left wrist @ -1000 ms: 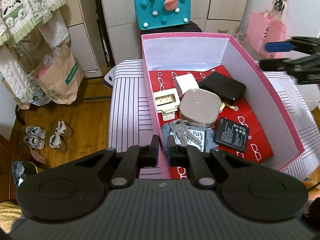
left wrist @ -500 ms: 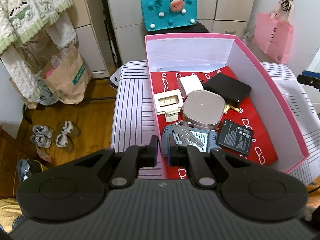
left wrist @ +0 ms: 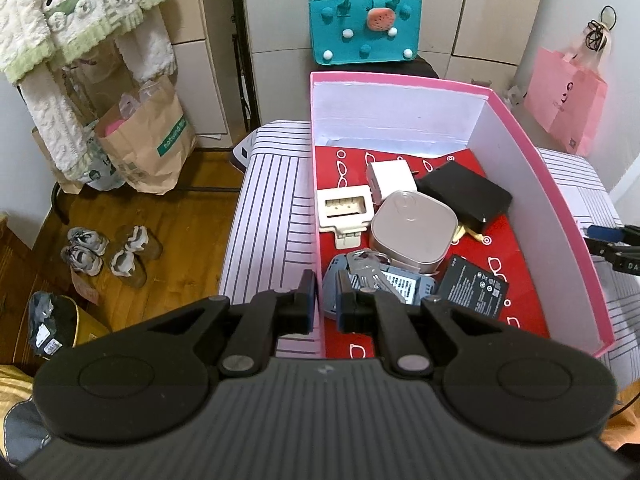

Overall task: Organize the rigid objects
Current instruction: 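Move the right gripper to the lilac plastic clip and grasp it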

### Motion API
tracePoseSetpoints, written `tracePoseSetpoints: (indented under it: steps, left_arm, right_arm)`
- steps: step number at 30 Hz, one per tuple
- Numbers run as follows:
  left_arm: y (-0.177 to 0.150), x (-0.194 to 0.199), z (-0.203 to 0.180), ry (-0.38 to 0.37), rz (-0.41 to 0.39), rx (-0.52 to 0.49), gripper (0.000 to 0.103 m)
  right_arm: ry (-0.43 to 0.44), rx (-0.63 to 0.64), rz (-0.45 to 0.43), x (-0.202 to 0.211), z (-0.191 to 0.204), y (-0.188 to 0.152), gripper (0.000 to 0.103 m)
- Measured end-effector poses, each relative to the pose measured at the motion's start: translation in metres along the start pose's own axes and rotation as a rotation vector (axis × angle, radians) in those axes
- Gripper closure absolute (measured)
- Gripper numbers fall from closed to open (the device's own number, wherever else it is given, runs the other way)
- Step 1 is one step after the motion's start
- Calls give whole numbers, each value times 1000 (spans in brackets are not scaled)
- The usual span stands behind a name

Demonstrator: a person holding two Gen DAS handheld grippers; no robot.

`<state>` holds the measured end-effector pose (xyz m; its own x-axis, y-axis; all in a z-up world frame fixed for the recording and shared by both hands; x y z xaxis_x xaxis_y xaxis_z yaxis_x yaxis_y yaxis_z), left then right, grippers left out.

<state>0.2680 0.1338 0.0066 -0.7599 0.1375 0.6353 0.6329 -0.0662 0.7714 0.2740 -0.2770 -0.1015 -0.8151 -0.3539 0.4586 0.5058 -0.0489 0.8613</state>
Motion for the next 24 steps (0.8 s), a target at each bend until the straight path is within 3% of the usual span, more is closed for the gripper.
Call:
tracePoseSetpoints:
  steps: [4,10,24]
  left_arm:
    - [0,-1,-1,6,-2,3,95]
    - [-2,-2,-1,8,-2,11,95]
    - [-2,-2,0,-9,-11,13,95]
  right_arm:
    - [0,44,-5,-7,3,-1,50]
    - [-43,214,-37,-15,20,-5,47]
    - [-66,145,-49,-1,16,2,53]
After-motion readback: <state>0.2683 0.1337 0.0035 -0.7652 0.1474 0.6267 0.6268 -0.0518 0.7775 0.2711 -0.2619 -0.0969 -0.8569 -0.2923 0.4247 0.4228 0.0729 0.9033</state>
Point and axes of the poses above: each gripper's, at about its wrist camera, not at the fingertips, and x roughly against the way its jaws point, z to its left, y to its top, the point moved 5 cm from there along -x, roughly the way its jaws point, and after that the axes turned 14 degrees about -z, right-handed, at the moved point
